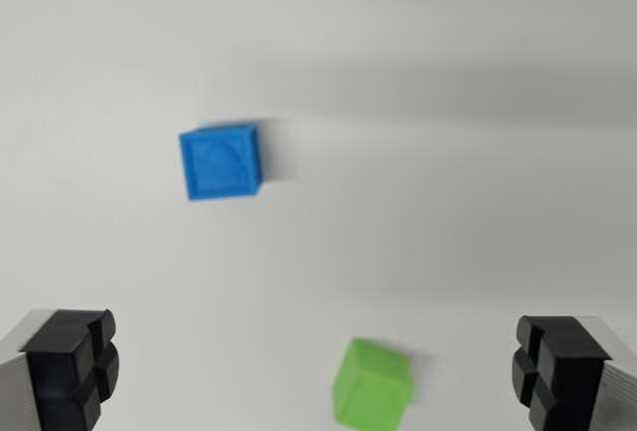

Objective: Stack cube

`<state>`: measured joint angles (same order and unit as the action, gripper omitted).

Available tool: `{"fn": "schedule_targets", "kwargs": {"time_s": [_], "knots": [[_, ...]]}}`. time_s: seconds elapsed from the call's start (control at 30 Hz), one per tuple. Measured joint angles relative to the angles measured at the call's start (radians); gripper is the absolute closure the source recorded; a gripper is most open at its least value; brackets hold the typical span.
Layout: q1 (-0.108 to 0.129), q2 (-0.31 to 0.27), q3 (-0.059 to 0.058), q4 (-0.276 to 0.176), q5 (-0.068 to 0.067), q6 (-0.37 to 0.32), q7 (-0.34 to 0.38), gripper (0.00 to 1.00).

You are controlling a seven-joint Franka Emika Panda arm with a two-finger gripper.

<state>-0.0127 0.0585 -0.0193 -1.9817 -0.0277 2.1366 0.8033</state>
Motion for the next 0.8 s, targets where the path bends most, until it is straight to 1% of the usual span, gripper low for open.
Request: {"fn": "schedule_targets", "kwargs": {"time_s": [0.4, 0.8], "knots": [[-0.002, -0.030, -0.007, -0.082, 0.000, 0.043, 0.017, 0.00], [-0.006, -0.063, -0.015, -0.181, 0.000, 0.099, 0.039, 0.00]]}}
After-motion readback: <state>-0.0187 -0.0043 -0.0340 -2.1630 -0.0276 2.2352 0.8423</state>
